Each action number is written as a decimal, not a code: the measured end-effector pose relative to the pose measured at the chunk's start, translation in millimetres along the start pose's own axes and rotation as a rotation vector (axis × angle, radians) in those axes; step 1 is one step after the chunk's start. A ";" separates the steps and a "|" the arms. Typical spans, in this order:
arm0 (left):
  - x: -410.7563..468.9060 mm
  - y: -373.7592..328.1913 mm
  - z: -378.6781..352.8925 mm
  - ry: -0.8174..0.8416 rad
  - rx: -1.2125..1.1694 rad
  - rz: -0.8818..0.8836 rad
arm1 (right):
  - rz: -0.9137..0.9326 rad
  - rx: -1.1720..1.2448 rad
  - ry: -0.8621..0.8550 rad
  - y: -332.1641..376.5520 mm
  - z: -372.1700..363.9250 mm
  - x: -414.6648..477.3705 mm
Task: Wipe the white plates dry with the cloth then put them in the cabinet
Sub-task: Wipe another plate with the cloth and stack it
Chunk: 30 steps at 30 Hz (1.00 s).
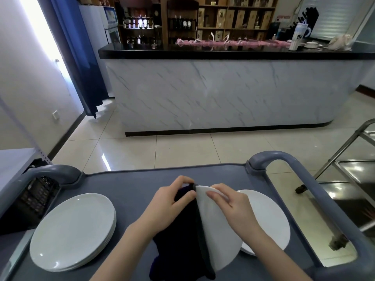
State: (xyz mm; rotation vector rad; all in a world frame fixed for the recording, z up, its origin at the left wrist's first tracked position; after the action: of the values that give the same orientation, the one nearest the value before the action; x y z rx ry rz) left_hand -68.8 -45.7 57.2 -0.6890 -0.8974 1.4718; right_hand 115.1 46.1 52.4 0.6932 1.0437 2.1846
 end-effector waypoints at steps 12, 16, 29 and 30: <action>-3.1 7.4 3.9 -0.353 -0.083 0.003 | -0.144 0.306 -0.336 -5.1 -2.2 -22.4; 3.0 1.7 7.8 -0.175 0.060 -0.058 | -0.042 0.062 -0.061 2.6 15.6 -6.0; -3.6 8.3 2.2 -0.534 -0.070 0.076 | -0.120 0.322 -0.359 6.6 7.6 -10.7; -8.4 11.4 -0.3 -0.574 -0.118 0.113 | -0.156 0.350 -0.423 3.5 7.6 -12.3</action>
State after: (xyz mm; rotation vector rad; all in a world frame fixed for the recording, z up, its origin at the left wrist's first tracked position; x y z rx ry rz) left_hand -73.7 -53.8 46.6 -0.4049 -1.4091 1.7656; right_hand 127.5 39.3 57.0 1.1314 1.2108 1.6380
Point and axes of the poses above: each hand's wrist, its own x-axis towards the middle knuckle, its own z-axis out of the back of the hand, y = z × x, the point moved 2 cm from there along x, towards the middle knuckle, and after that the axes turned 6 degrees about y, right-handed, at the moved point
